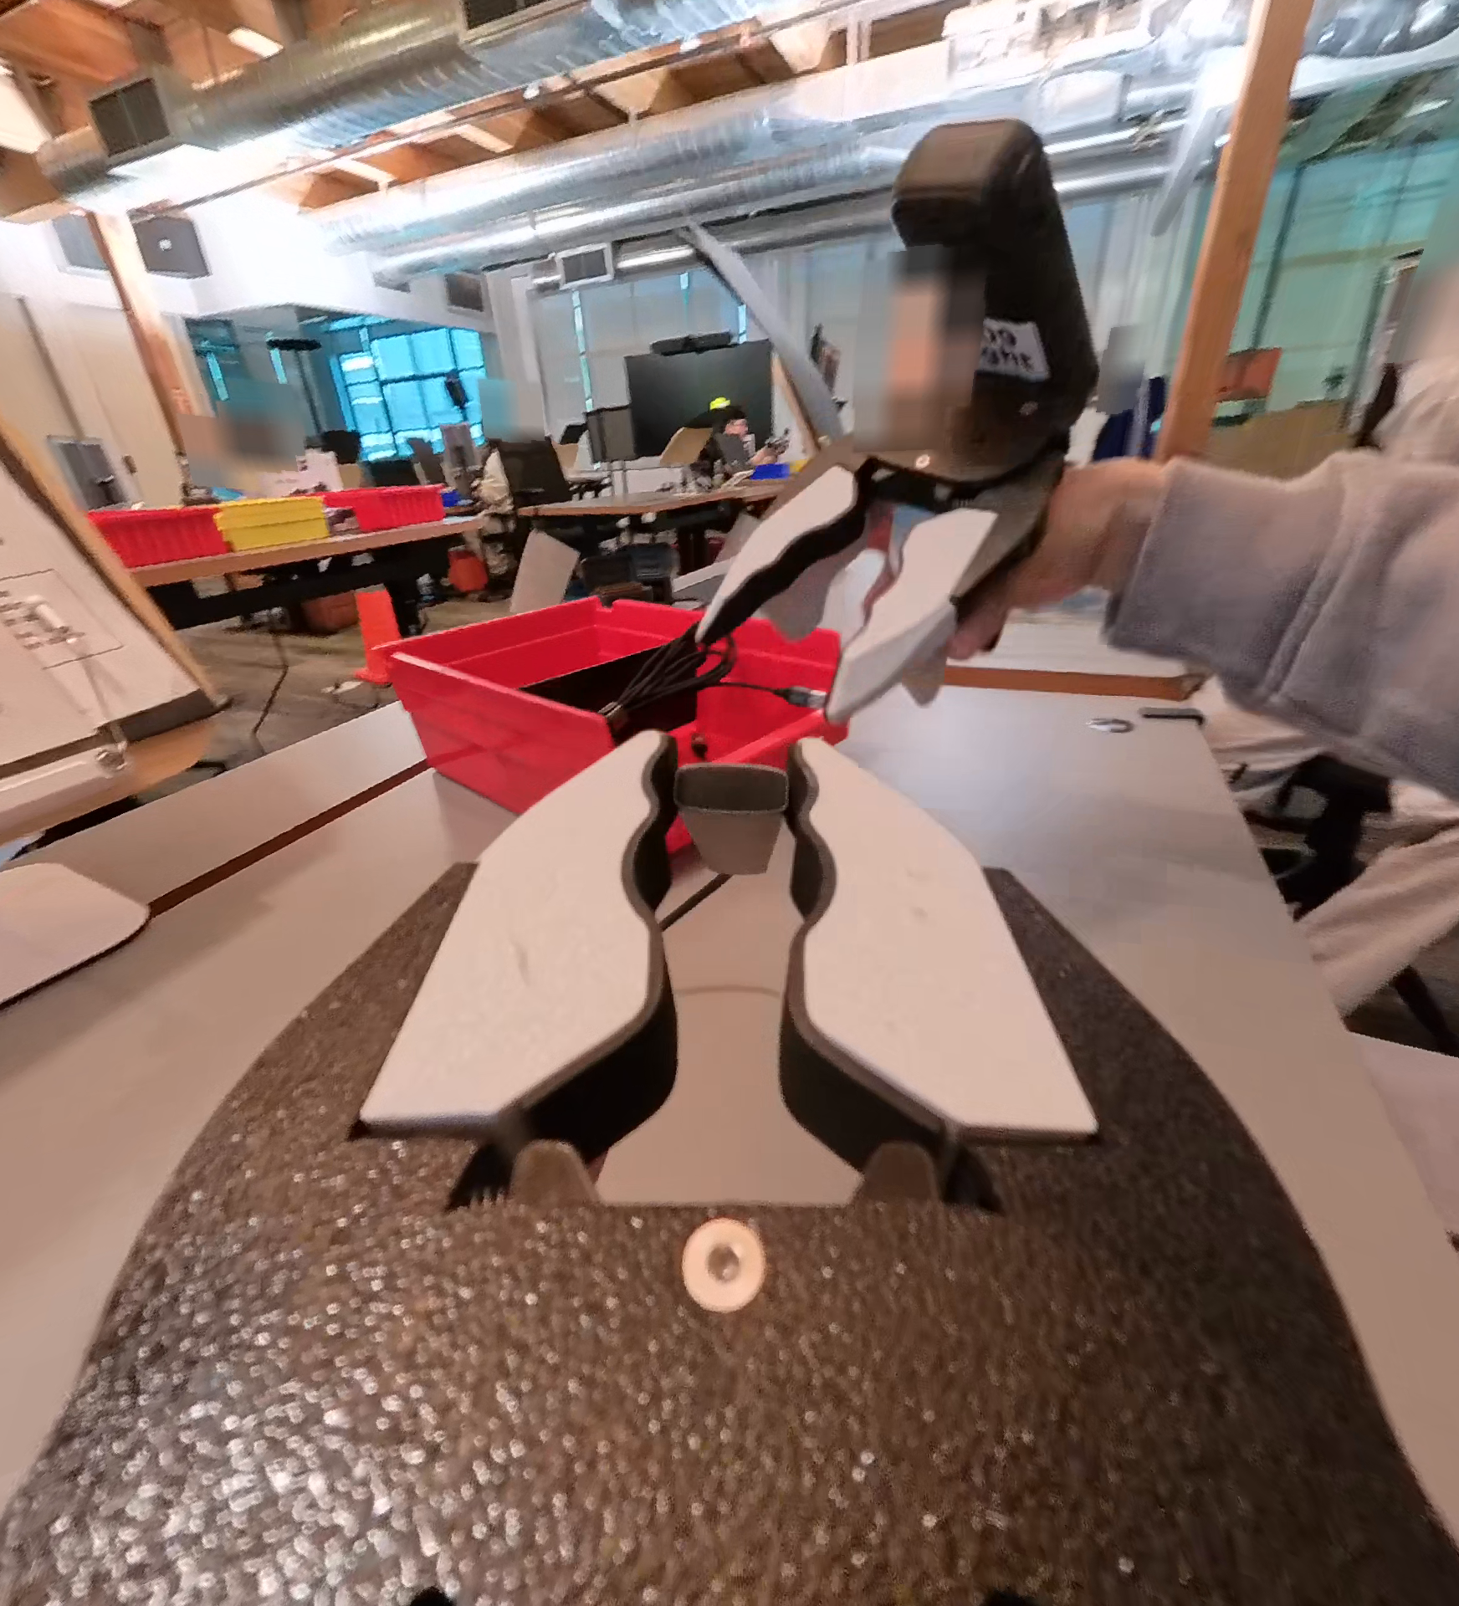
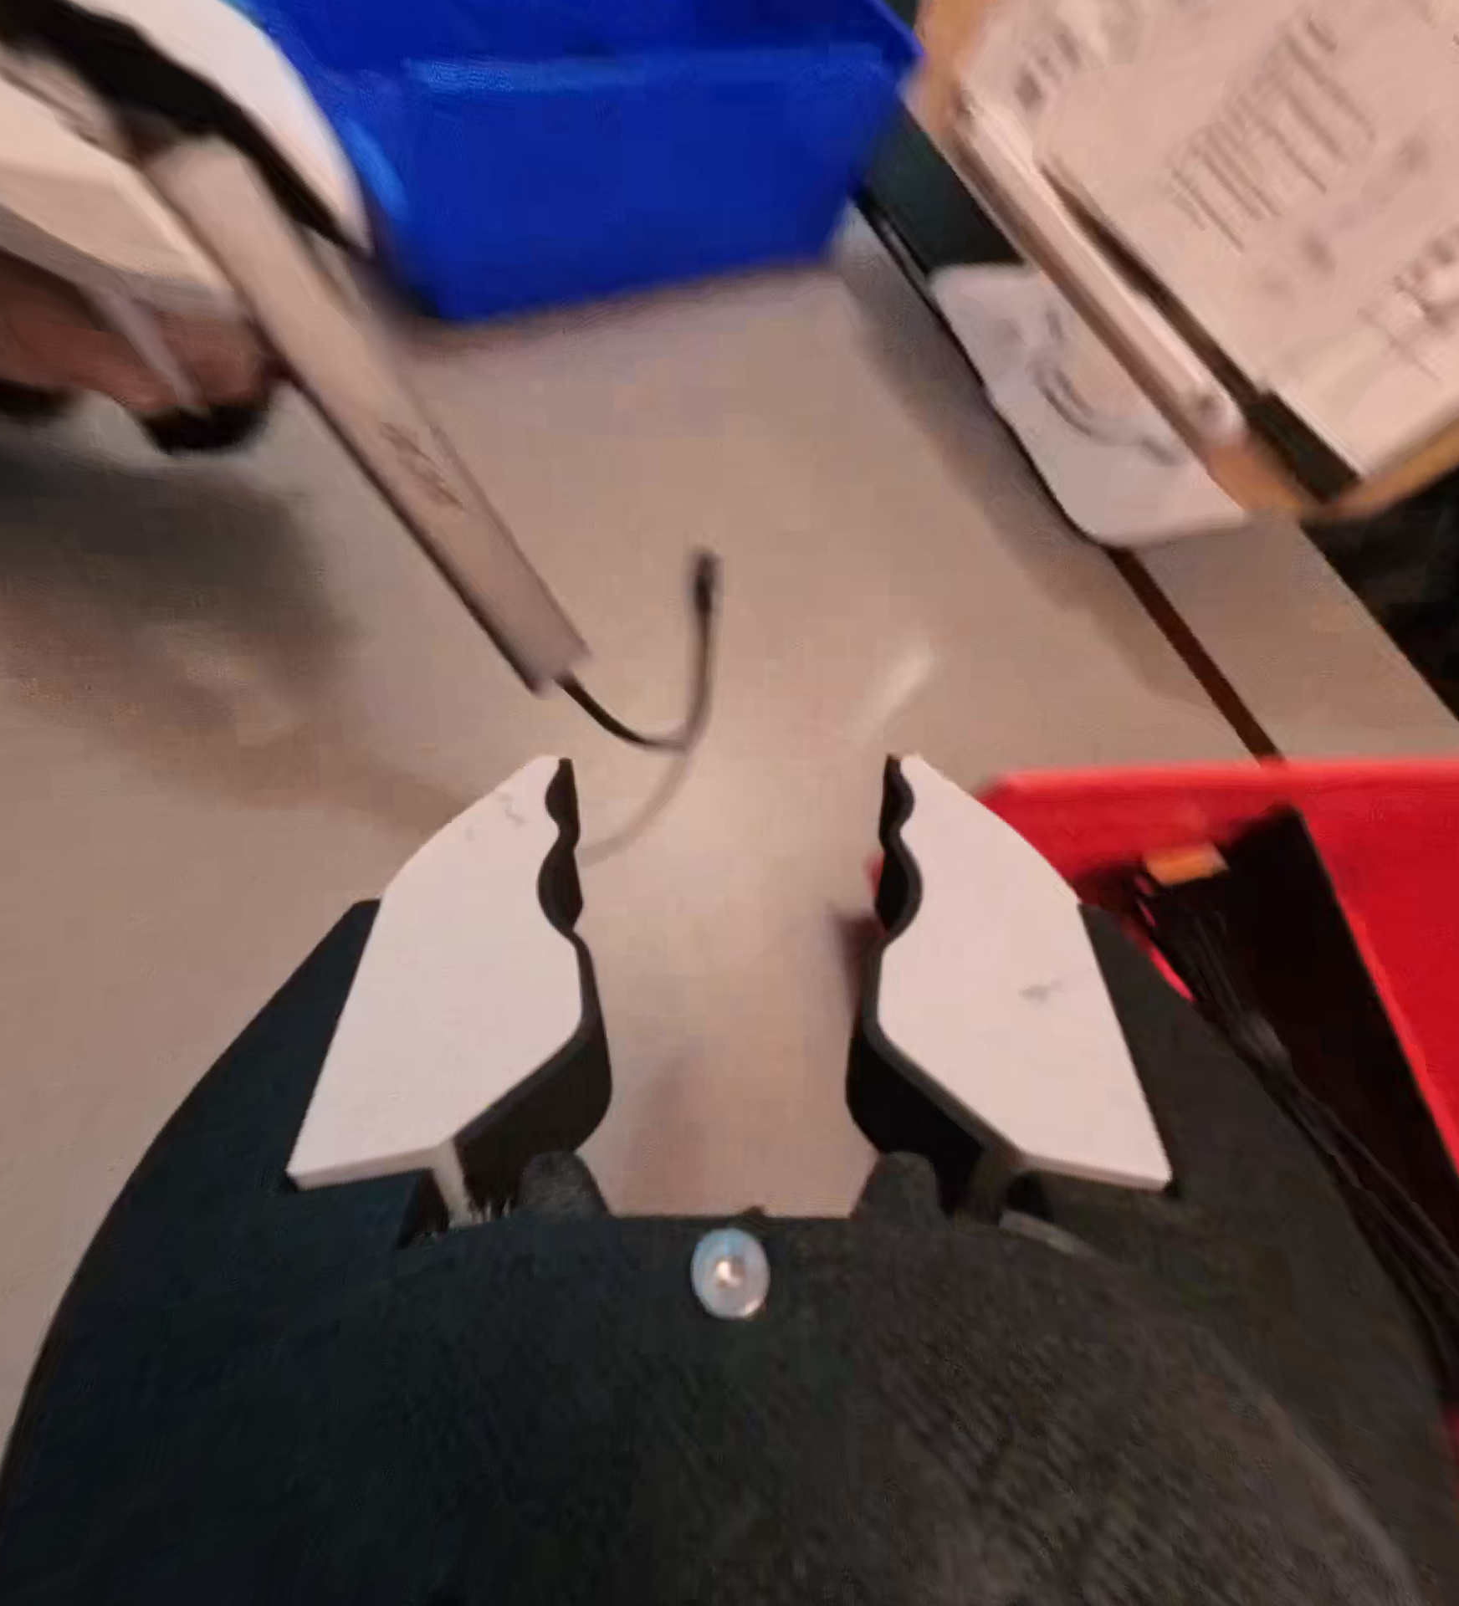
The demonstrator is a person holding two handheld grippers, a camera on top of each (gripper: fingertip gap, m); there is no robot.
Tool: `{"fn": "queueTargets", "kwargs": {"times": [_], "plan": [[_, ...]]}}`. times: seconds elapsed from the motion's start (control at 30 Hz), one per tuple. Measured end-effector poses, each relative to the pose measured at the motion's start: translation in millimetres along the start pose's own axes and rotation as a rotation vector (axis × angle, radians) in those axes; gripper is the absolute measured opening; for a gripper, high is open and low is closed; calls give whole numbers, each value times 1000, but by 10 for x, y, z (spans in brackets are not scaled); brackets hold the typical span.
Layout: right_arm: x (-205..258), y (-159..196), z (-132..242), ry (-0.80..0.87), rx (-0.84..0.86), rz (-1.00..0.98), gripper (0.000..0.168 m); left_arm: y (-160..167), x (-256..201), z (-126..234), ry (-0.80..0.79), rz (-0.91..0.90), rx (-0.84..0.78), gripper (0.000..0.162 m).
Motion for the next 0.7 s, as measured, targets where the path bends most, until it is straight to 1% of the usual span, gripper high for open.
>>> {"fn": "queueTargets", "kwargs": {"times": [0.03, 0.07, 0.13, 0.2, 0.23, 0.33, 0.4, 0.47, 0.53, 0.57, 0.6, 0.67, 0.7], "plan": [[230, -134, -39, -75, -91, 2, 66, -4, -23, -3, 29, -2, -18, 23], [402, -219, -83, -131, -144, 1, 67, -13, -47, -4, 61, 2, -40, 23], [618, -290, -166, -222, -191, -14, 67, -49, -95, 10, 128, 9, -89, 24], [699, -281, -232, -279, -222, -25, 60, -96, -140, 33, 183, 5, -130, 24], [712, -268, -248, -307, -235, -40, 54, -115, -146, 42, 195, 8, -142, 24], [764, -281, -201, -415, -311, -75, 25, -145, -147, 69, 210, 17, -171, 24], [782, -281, -186, -410, -309, -42, 24, -140, -145, 76, 221, 28, -176, 24], [772, -293, -165, -372, -299, 27, 24, -127, -147, 77, 226, 19, -176, 24], [712, -330, -113, -355, -294, 44, 23, -115, -119, 83, 190, 7, -176, 27], [637, -341, -87, -323, -278, 60, 23, -111, -87, 90, 144, -6, -182, 44], [508, -351, -59, -254, -261, 86, 23, -104, -53, 99, 93, -25, -182, 58], [160, -405, 54, -126, -229, 120, 24, -52, 7, 99, 24, -46, -123, 69], [-83, -457, 115, -20, -217, 138, 23, -16, 16, 88, 19, -50, -87, 70]]}}
Point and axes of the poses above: each gripper's, where its closed fingertips meet, z back along the fingers, y out of its underside, x = y × z across the jaws, the point moved 5 cm from there along z, back along the fingers, and after that the axes turned 13 degrees about y, right-handed, at the moved point
